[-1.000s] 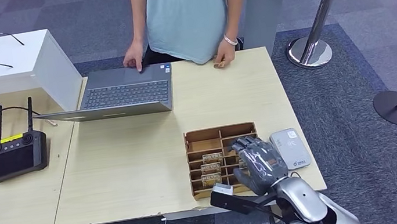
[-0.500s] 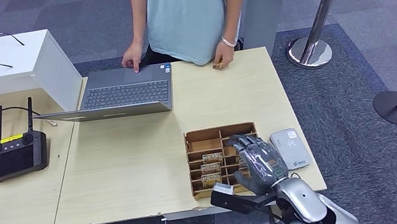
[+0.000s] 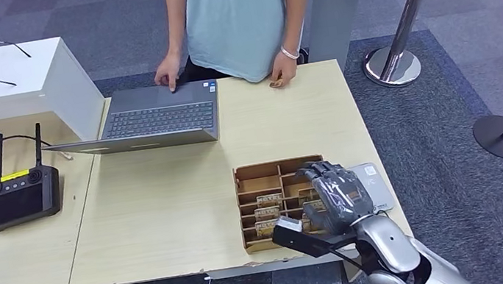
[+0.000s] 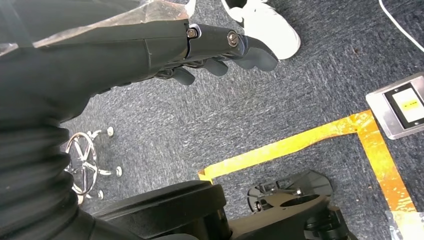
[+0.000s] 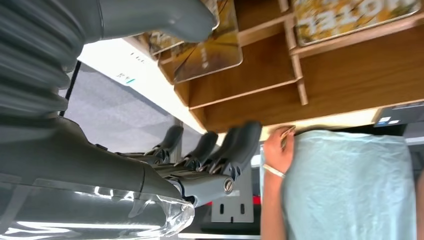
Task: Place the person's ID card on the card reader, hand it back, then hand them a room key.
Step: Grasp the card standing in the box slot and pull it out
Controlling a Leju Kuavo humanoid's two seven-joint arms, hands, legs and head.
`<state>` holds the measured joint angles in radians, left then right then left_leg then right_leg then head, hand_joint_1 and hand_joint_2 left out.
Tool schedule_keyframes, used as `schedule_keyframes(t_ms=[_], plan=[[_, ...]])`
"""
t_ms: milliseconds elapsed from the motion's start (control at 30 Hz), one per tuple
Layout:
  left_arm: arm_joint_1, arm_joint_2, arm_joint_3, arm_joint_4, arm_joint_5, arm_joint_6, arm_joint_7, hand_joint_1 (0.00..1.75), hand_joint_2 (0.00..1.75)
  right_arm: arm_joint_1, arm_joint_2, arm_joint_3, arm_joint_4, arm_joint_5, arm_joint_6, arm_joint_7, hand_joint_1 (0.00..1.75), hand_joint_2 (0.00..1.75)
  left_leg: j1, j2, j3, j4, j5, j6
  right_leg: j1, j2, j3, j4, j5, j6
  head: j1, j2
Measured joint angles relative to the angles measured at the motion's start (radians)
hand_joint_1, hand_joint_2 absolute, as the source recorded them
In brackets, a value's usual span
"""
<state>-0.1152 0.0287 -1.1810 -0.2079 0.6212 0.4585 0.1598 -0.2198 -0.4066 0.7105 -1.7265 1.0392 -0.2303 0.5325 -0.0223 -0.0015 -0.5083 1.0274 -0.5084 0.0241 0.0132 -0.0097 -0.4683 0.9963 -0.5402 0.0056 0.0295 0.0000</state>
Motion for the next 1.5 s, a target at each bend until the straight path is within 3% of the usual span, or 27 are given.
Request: schedule_keyframes(t_ms=[400, 1500], plan=[[0.001, 0.000, 0.000, 0.000, 0.000, 0.000, 0.000, 0.00, 1.75, 0.000, -0.025, -0.025, 0.000, 0.009, -0.001, 0.012, 0.67, 1.75, 0.000, 0.000, 0.000, 0.000, 0.000, 0.000, 0.000, 0.000, 0.000, 0.000, 0.000, 0.000, 0.000, 0.000], [0.001, 0.001, 0.000, 0.000, 0.000, -0.001, 0.000, 0.00, 1.75, 0.037, -0.043, -0.039, 0.003, 0.010, 0.001, 0.014, 0.75, 1.75, 0.000, 0.000, 0.000, 0.000, 0.000, 0.000, 0.000, 0.000, 0.000, 0.000, 0.000, 0.000, 0.000, 0.000]])
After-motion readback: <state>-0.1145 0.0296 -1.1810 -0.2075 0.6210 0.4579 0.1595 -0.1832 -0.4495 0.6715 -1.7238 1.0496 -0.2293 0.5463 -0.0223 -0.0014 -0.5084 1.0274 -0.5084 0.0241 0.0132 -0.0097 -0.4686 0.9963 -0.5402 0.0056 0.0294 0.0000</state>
